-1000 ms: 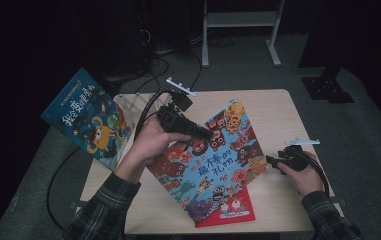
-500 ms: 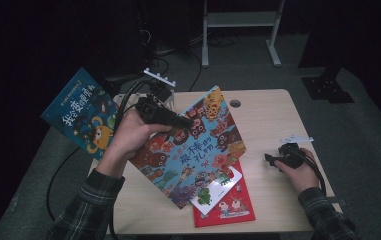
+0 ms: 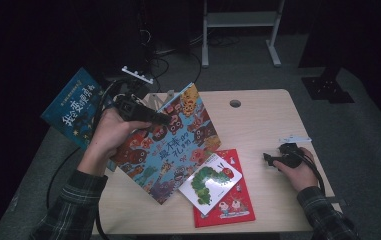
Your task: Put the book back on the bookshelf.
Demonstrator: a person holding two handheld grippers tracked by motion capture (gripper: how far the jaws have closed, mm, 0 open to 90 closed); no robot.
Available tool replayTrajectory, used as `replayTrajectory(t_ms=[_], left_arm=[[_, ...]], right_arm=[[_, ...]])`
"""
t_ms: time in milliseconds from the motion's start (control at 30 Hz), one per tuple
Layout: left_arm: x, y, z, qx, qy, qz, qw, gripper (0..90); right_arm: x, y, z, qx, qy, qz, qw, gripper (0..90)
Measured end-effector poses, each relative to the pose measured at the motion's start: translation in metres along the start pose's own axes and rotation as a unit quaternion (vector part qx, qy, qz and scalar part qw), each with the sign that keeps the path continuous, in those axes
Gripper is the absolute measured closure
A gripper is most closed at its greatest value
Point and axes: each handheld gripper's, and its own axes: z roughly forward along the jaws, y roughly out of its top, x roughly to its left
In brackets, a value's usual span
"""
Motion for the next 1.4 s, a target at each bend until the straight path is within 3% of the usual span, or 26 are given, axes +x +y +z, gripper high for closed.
replayTrajectory(t_ms=[467,767,1067,1400], left_arm=[[0.017,-0.019,-0.030,-0.012,0.021,-0.023,0.9995,80.6],[0.029,-0.035,-0.050,-0.024,0.041,-0.045,0.9979,80.5],[0.045,-0.057,-0.072,-0.030,0.064,-0.069,0.9951,80.6],[0.064,-0.086,-0.097,-0.034,0.093,-0.107,0.9894,80.6]], right_arm=[[0.000,0.000,0.001,-0.001,-0.002,0.004,1.0000,23.8],[0.001,0.000,0.001,-0.001,-0.003,0.005,1.0000,23.7],[0.001,0.000,0.001,-0.002,-0.005,0.006,1.0000,23.7],[0.001,0.000,0.001,-0.001,-0.006,0.008,1.0000,23.6]])
